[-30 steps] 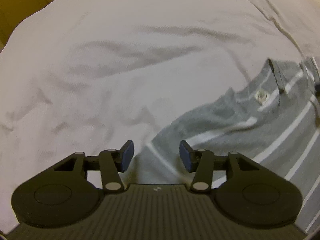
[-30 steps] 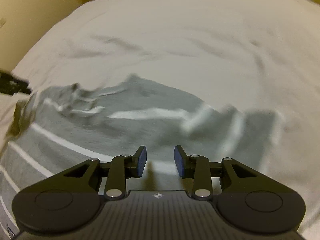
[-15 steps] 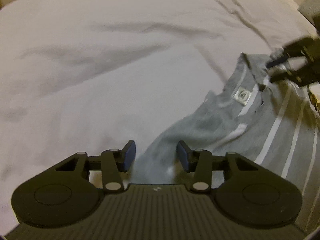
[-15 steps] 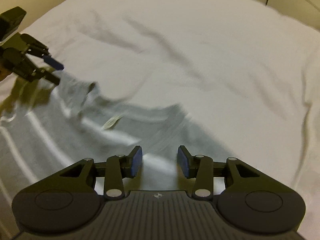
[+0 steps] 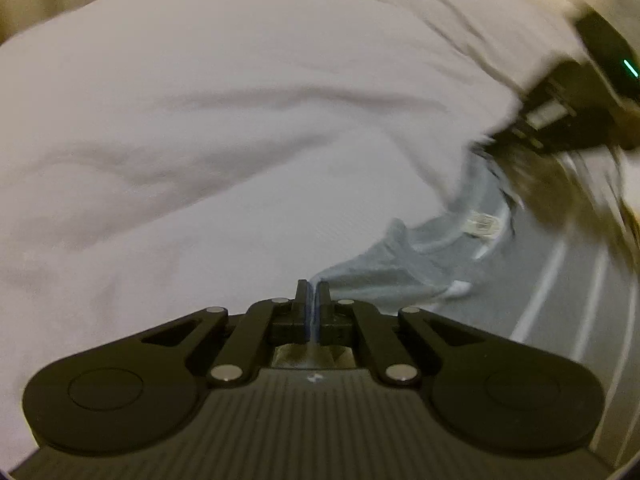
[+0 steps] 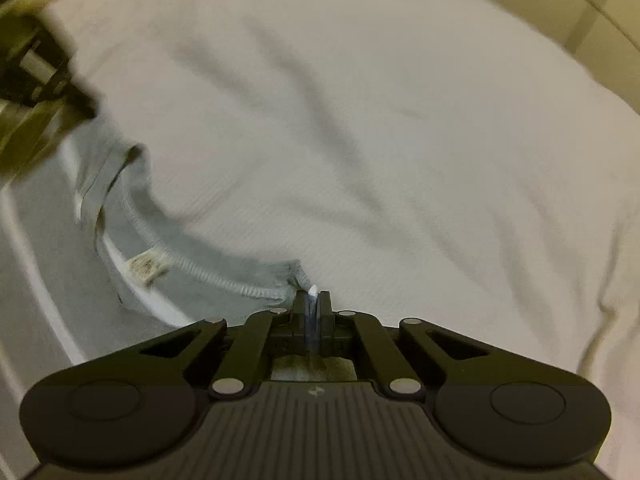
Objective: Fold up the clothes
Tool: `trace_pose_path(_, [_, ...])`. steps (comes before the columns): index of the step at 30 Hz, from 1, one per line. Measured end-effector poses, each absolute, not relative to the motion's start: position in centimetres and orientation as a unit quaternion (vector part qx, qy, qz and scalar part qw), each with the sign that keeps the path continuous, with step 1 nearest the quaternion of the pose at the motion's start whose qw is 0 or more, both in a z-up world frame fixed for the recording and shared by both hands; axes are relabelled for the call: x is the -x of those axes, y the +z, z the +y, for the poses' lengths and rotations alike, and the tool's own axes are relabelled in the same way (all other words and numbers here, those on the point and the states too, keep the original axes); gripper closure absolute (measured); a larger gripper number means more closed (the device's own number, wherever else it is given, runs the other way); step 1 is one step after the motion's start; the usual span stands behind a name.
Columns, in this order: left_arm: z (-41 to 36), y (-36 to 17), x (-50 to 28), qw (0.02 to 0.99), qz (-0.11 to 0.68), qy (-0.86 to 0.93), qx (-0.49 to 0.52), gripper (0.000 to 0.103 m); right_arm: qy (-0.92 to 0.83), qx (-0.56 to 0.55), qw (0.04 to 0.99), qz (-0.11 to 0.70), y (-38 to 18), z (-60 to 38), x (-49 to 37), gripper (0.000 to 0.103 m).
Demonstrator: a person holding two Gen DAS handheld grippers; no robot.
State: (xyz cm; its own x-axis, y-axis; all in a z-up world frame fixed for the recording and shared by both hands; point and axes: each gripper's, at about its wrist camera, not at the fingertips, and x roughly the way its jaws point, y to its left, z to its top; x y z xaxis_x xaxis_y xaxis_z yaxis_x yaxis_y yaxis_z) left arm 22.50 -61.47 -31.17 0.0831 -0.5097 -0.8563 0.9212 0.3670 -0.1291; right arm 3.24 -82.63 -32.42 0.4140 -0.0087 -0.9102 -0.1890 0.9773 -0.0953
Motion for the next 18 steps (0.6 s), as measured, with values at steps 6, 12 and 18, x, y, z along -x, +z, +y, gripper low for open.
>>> trace_pose_path(6, [-61.3, -32.9, -22.4, 0.705, 0.478, -0.476, -0.220, 0.098, -0.008, 0.081, 0.866, 0.493, -31.4, -82.8, -1.7, 0.071])
trace_pose_path(12, [-56.1, -29.6, -24.1, 0.746, 0.470, -0.439, -0.171, 0.080, -0.048, -0.019, 0.884, 0.465, -28.5, -82.5, 1.8, 0.063])
trace_pose_path(18, [-47.5, -28.5, -25.2, 0.744, 0.517, -0.382, -0.185, 0.077, 0.033, -0.027, 0.875, 0.482, -29.2, -76.1, 4.5, 0.055])
